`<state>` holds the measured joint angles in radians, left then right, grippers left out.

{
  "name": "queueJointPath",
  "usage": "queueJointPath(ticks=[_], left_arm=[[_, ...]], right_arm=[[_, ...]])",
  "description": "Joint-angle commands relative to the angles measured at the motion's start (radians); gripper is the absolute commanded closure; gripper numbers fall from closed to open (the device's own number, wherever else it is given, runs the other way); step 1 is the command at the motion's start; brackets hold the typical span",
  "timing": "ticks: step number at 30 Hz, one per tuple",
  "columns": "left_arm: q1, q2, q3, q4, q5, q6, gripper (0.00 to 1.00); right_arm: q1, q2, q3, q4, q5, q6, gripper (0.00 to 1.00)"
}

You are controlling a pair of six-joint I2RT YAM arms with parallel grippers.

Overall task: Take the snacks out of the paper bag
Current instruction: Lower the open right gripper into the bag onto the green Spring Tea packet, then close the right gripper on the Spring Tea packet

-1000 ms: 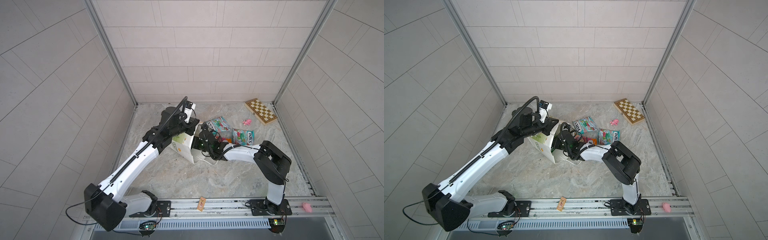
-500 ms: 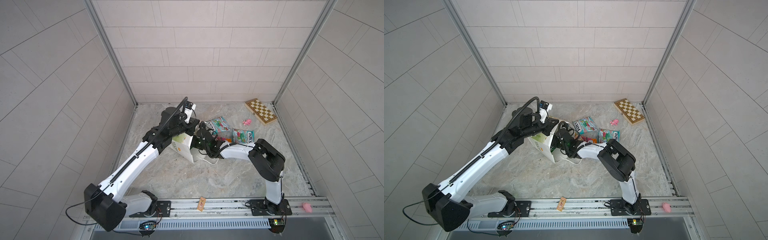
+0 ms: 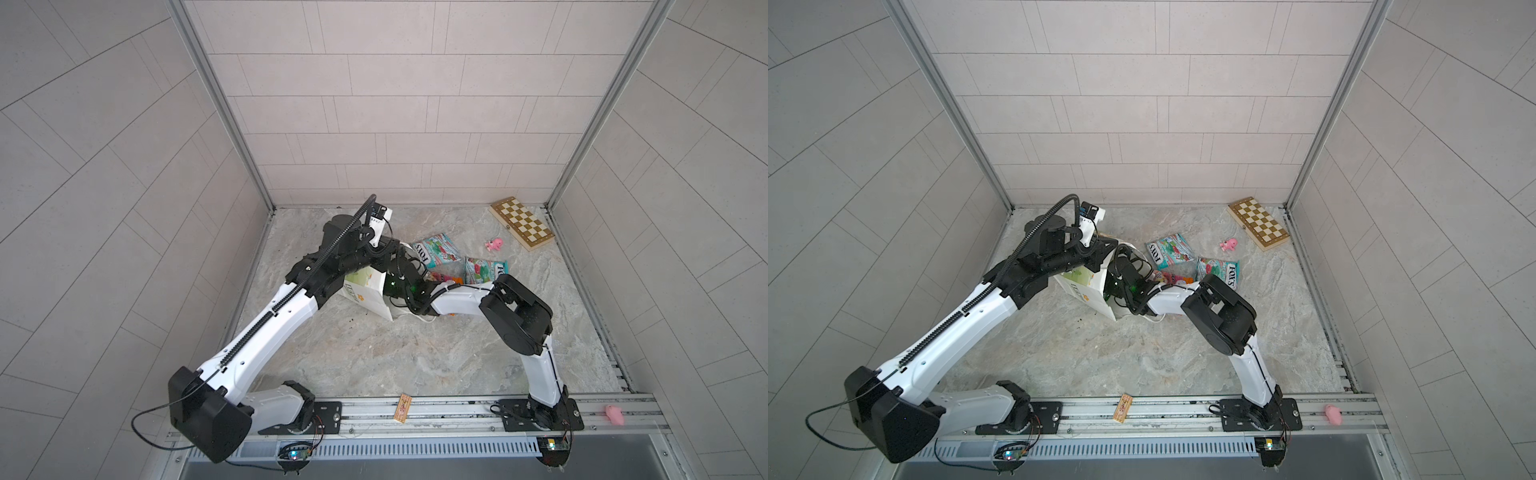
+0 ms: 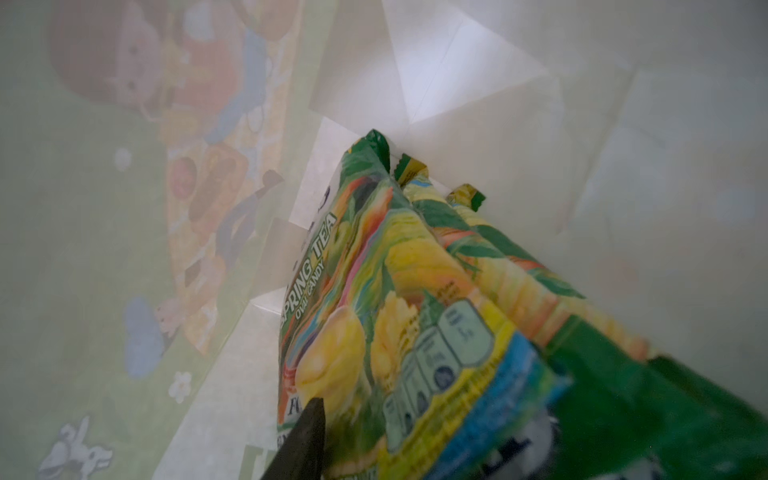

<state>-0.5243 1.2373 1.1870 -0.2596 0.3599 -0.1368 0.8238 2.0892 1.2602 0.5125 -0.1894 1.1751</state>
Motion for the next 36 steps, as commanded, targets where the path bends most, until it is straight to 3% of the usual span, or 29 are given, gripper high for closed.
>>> queueJointPath(ticks=[1,3,8,10,17,36], left_arm=[[-0.013,-0.031,-0.002,0.035,0.014,0.015,1.00],[-0.012,-0.032,-0.001,0.033,0.012,0.017,1.00],[-0.013,-0.033,0.002,0.022,-0.015,0.022,1.00],[-0.012,-0.032,0.005,0.014,-0.037,0.023,1.00],[-0.013,-0.025,0.013,-0.015,-0.114,0.019,1.00],[-0.013,-0.031,0.011,-0.027,-0.198,0.010,1.00]], right_arm=[[-0.002,0.038,0.010,0.112,-0.018,0.069,0.61],[-0.002,0.049,0.011,0.137,-0.011,0.080,0.63],[-0.004,0.041,0.005,0.143,-0.033,0.045,0.93],[-0.005,0.024,-0.015,0.138,-0.033,0.028,1.00],[-0.005,-0.073,-0.092,0.064,-0.035,-0.049,1.00],[-0.005,-0.391,-0.239,-0.266,0.034,-0.290,1.00]])
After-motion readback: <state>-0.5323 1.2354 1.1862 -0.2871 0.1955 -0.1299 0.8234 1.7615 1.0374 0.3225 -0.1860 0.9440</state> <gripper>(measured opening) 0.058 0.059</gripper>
